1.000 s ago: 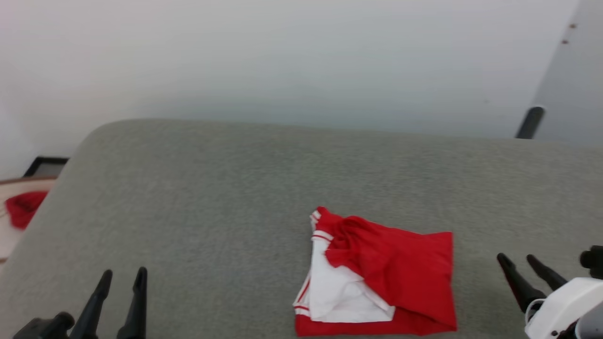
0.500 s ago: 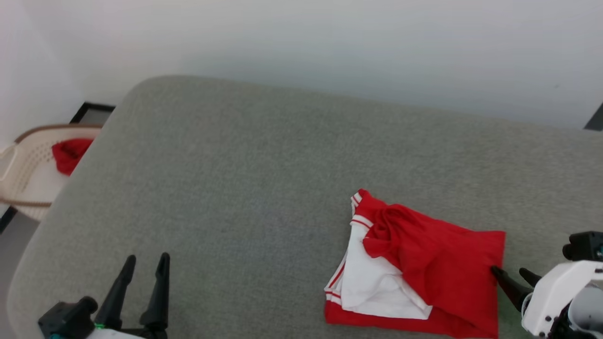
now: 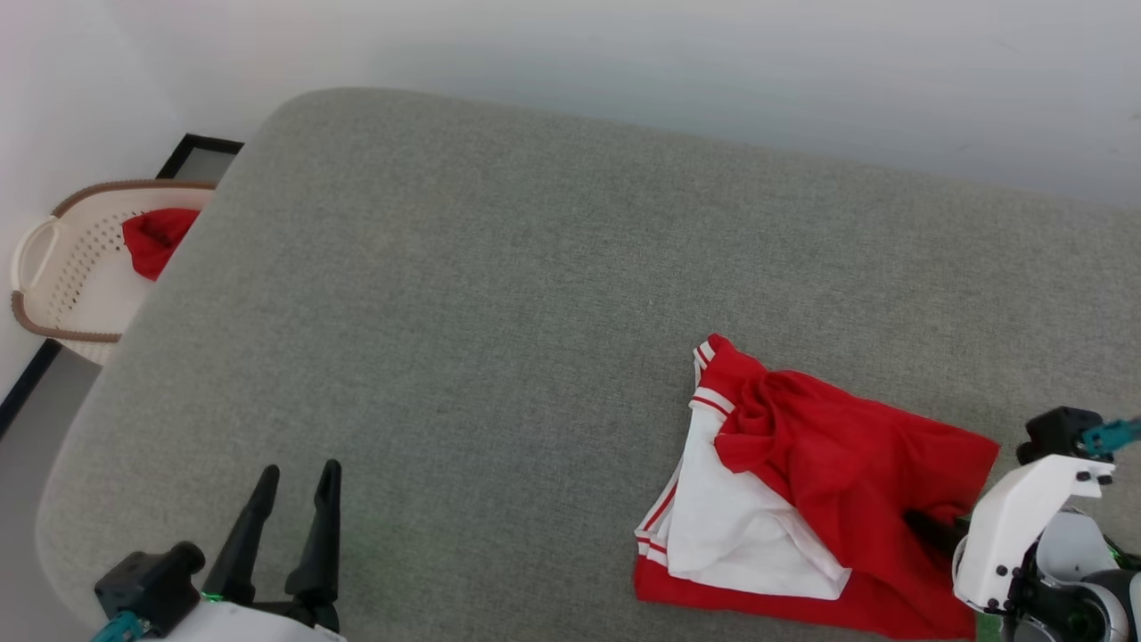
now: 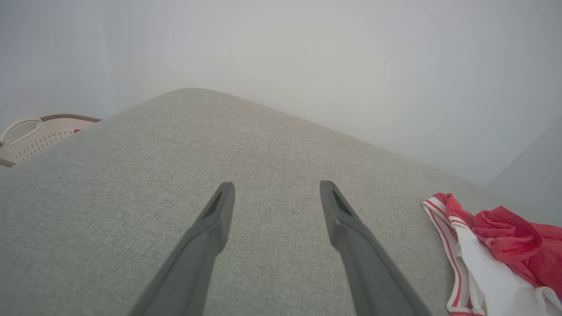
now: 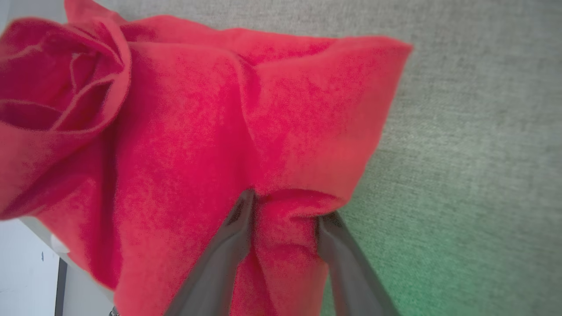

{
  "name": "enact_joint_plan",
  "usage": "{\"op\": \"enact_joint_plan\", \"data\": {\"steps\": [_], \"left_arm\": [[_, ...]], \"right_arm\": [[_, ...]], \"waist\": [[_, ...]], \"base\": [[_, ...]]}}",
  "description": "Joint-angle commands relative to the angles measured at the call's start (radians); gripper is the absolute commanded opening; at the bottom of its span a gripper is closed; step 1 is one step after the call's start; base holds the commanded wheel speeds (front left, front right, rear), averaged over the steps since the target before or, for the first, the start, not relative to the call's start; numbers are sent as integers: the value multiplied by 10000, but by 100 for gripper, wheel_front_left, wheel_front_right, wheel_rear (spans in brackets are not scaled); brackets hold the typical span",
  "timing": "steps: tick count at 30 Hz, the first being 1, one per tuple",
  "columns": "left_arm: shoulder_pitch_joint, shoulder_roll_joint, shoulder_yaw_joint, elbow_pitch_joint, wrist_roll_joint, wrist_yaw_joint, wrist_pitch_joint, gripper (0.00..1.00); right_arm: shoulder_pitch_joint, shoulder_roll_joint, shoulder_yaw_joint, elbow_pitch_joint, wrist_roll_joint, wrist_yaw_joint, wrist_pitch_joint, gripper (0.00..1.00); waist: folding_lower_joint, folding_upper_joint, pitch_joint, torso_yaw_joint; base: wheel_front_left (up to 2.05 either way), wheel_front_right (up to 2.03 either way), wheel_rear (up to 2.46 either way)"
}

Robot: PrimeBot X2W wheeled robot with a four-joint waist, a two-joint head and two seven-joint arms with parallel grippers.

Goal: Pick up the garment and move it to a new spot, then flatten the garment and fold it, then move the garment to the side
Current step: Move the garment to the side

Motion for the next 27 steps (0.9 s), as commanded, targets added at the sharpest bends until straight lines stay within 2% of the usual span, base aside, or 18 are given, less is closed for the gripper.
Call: {"op": "enact_joint_plan", "data": {"steps": [1, 15, 27], "left_arm": [[-128, -30, -15, 32, -30, -42, -35, 100], [-225, 29, -1, 90, 82, -44, -43, 100], [-911, -59, -161, 102, 437, -44, -41, 100]], "right_arm": [[-99, -32, 96, -21, 41, -4, 87, 0], [-1071, -948, 724, -731, -491, -4, 469, 0], [-1980, -2416, 1466, -1444, -998, -4, -10, 0]], "waist": [[0, 0, 15, 3], [0, 0, -149, -379], [0, 0, -5, -1228]], "base": [[0, 0, 0], [0, 0, 0], [0, 0, 0]]}}
